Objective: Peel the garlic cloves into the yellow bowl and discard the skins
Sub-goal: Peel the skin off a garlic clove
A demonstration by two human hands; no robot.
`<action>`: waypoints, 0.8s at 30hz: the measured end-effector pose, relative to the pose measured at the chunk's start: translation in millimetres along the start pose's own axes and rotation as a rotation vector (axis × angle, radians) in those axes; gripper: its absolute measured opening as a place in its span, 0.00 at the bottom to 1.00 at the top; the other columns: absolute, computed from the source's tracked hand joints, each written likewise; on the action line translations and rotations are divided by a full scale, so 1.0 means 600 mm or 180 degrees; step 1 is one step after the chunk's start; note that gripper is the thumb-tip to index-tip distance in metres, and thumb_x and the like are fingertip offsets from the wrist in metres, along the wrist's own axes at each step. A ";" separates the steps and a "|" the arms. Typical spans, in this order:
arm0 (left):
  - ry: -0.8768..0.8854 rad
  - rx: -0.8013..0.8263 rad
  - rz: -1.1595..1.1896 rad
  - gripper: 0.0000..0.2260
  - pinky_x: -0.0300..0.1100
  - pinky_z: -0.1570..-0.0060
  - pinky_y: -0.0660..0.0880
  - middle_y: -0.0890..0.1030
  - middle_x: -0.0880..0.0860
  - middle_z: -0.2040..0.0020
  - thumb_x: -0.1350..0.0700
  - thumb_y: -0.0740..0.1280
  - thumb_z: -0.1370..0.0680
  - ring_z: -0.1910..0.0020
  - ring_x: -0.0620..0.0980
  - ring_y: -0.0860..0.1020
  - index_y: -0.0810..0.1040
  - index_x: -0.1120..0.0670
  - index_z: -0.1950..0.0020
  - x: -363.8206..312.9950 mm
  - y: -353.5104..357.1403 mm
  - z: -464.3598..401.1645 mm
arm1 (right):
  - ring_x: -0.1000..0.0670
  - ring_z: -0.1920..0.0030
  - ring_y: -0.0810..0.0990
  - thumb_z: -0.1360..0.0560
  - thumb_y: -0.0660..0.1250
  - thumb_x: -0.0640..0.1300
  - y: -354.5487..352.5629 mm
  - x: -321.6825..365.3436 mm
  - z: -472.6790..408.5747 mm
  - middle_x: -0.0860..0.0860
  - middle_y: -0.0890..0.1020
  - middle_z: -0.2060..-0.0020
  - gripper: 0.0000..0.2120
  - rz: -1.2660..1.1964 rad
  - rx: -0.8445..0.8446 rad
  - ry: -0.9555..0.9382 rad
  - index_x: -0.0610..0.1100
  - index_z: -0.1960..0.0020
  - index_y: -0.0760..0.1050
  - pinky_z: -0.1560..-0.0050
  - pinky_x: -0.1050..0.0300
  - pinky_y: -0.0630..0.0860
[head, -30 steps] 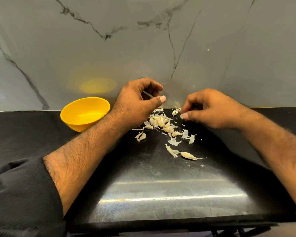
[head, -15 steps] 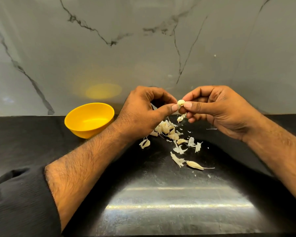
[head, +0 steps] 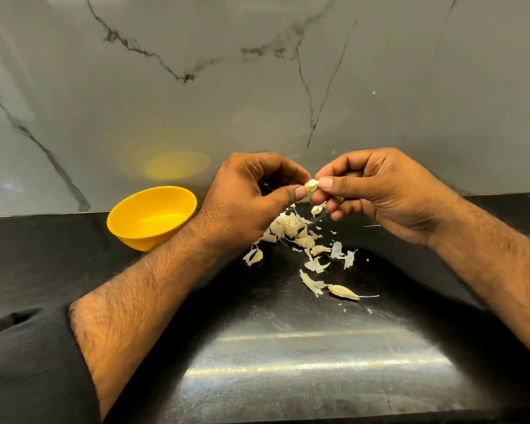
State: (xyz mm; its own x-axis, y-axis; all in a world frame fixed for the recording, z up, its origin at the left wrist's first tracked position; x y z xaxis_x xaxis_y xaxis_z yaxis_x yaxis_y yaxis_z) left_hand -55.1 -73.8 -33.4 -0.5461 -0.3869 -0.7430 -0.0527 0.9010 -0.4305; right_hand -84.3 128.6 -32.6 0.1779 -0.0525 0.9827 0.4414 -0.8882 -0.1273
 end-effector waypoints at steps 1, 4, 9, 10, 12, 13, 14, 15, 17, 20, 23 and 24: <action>-0.0009 -0.0012 0.0007 0.05 0.50 0.48 0.86 0.88 0.50 0.54 0.61 0.77 0.21 0.53 0.50 0.87 0.87 0.55 0.46 0.000 0.000 0.000 | 0.45 0.59 0.85 0.25 0.74 0.38 0.000 0.001 0.001 0.36 0.87 0.53 0.14 0.0035 0.0014 -0.0003 0.33 0.42 0.81 0.57 0.56 0.85; -0.0009 -0.0098 0.0064 0.06 0.49 0.50 0.86 0.88 0.51 0.54 0.61 0.77 0.22 0.53 0.51 0.86 0.86 0.56 0.46 0.000 -0.001 -0.001 | 0.45 0.59 0.86 0.26 0.74 0.39 0.001 0.002 0.002 0.38 0.88 0.54 0.13 0.0309 -0.0024 -0.0097 0.35 0.42 0.82 0.57 0.54 0.85; -0.0037 -0.0175 0.0253 0.08 0.43 0.49 0.84 0.88 0.52 0.52 0.62 0.78 0.23 0.52 0.50 0.87 0.85 0.58 0.45 -0.003 -0.002 0.001 | 0.45 0.57 0.87 0.25 0.75 0.41 0.002 0.009 0.003 0.44 0.89 0.56 0.10 0.0755 -0.0239 -0.0414 0.39 0.44 0.84 0.56 0.52 0.85; -0.0042 -0.0181 0.0289 0.08 0.44 0.49 0.84 0.88 0.53 0.52 0.63 0.78 0.24 0.52 0.51 0.87 0.85 0.59 0.45 -0.003 -0.002 0.001 | 0.45 0.57 0.87 0.25 0.75 0.41 0.003 0.009 0.002 0.44 0.88 0.56 0.10 0.0738 -0.0243 -0.0425 0.39 0.44 0.84 0.56 0.52 0.85; -0.0099 -0.0195 0.0388 0.09 0.44 0.50 0.84 0.88 0.55 0.52 0.64 0.78 0.24 0.52 0.52 0.87 0.84 0.60 0.45 -0.003 -0.002 0.000 | 0.43 0.56 0.87 0.25 0.75 0.41 0.003 0.009 0.003 0.43 0.88 0.56 0.11 0.0692 -0.0231 -0.0410 0.39 0.44 0.84 0.55 0.51 0.86; -0.0154 -0.0205 0.0474 0.09 0.44 0.50 0.84 0.88 0.56 0.52 0.65 0.78 0.24 0.53 0.53 0.87 0.83 0.61 0.45 -0.002 -0.002 0.000 | 0.42 0.56 0.87 0.25 0.75 0.41 0.003 0.009 0.003 0.43 0.88 0.56 0.11 0.0676 -0.0222 -0.0400 0.39 0.44 0.84 0.55 0.50 0.86; -0.0208 -0.0214 0.0569 0.10 0.43 0.51 0.83 0.88 0.57 0.52 0.66 0.78 0.24 0.53 0.54 0.87 0.82 0.61 0.46 -0.001 -0.002 0.000 | 0.42 0.56 0.87 0.26 0.75 0.40 0.004 0.009 0.003 0.43 0.88 0.56 0.11 0.0667 -0.0216 -0.0395 0.39 0.44 0.84 0.54 0.49 0.86; -0.0250 -0.0220 0.0650 0.10 0.43 0.51 0.83 0.88 0.57 0.52 0.66 0.78 0.25 0.53 0.54 0.87 0.82 0.61 0.46 -0.001 -0.003 -0.001 | 0.41 0.56 0.87 0.25 0.75 0.40 0.004 0.009 0.003 0.43 0.88 0.56 0.12 0.0668 -0.0214 -0.0392 0.39 0.43 0.83 0.54 0.49 0.86; -0.0267 -0.0232 0.0743 0.10 0.45 0.50 0.84 0.88 0.58 0.52 0.66 0.78 0.25 0.53 0.56 0.87 0.82 0.60 0.46 0.000 -0.003 -0.002 | 0.42 0.57 0.88 0.24 0.74 0.39 0.006 0.010 0.004 0.43 0.89 0.56 0.11 0.0676 -0.0205 -0.0408 0.39 0.43 0.83 0.54 0.49 0.86; -0.0118 -0.0282 0.0657 0.09 0.47 0.49 0.84 0.87 0.58 0.52 0.65 0.78 0.23 0.53 0.56 0.87 0.81 0.61 0.46 -0.001 -0.002 -0.001 | 0.43 0.58 0.88 0.23 0.73 0.38 0.009 0.012 0.005 0.43 0.89 0.56 0.09 0.0676 -0.0191 -0.0485 0.39 0.43 0.84 0.54 0.50 0.87; 0.0136 -0.0348 0.0383 0.08 0.47 0.50 0.84 0.86 0.58 0.54 0.64 0.76 0.21 0.55 0.54 0.86 0.78 0.60 0.47 -0.009 -0.002 0.000 | 0.44 0.59 0.88 0.23 0.73 0.38 0.011 0.013 0.006 0.42 0.88 0.57 0.09 0.0570 -0.0185 -0.0495 0.38 0.44 0.84 0.56 0.51 0.87; 0.0202 -0.0366 0.0305 0.08 0.47 0.51 0.84 0.85 0.58 0.54 0.64 0.76 0.21 0.55 0.54 0.86 0.77 0.59 0.47 -0.012 -0.003 -0.001 | 0.44 0.59 0.87 0.23 0.73 0.38 0.011 0.013 0.006 0.41 0.88 0.57 0.09 0.0517 -0.0172 -0.0485 0.37 0.44 0.84 0.56 0.52 0.87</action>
State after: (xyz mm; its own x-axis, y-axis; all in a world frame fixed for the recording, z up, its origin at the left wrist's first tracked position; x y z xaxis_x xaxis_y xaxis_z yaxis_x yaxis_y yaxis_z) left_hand -51.3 -72.6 -27.1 -0.6047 -0.2881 -0.7425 -0.0912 0.9512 -0.2948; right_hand -76.9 123.9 -26.3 0.3754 -0.1308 0.9176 0.3492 -0.8971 -0.2708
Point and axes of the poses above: each hand's wrist, its own z-axis away from the middle knuckle, its own y-axis out of the palm, x = y × z, the point moved 5 cm from there along -z, towards the middle knuckle
